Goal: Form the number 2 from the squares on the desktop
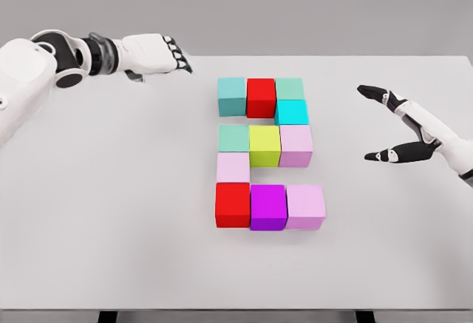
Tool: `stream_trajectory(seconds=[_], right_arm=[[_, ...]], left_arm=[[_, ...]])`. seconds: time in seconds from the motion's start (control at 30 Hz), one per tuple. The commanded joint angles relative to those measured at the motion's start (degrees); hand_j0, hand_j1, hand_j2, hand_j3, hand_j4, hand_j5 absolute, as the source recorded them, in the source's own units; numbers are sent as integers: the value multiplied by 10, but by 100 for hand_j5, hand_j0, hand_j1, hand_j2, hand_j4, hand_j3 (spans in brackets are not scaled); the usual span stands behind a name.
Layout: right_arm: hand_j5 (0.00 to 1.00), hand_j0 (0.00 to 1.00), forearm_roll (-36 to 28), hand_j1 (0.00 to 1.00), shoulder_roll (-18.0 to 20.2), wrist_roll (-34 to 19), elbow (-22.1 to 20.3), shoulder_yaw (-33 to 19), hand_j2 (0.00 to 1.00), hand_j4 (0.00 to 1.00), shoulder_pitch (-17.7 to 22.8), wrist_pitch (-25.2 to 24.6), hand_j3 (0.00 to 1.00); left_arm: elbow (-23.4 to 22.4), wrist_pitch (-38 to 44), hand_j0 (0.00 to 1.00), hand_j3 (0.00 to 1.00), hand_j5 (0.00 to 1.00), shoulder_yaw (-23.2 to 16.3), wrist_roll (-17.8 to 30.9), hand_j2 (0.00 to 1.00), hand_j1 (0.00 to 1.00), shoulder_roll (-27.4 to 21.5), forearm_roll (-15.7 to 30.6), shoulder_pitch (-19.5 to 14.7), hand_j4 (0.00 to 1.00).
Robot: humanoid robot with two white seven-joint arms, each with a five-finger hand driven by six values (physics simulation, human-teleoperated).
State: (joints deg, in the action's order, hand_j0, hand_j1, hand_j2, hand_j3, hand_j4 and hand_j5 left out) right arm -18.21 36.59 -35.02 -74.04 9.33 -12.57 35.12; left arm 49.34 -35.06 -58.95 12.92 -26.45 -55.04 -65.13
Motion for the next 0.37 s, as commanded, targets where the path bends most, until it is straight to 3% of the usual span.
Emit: stream_trajectory(seconds=[0.0,0.13,0.33], right_arm=[[100,100,-5,100,1,0,-1,0,100,100,0,-1,100],[100,100,-4,100,1,0,-1,0,100,100,0,-1,100],[100,100,-4,100,1,0,-1,0,100,100,0,-1,100]], left_arm=[[10,1,100,100,100,62,-2,100,100,-41,3,0,100],[13,1,100,100,100,116,-2,100,100,-133,83,40,100],[4,1,100,100,100,115,-1,100,100,-135,85,55,100]])
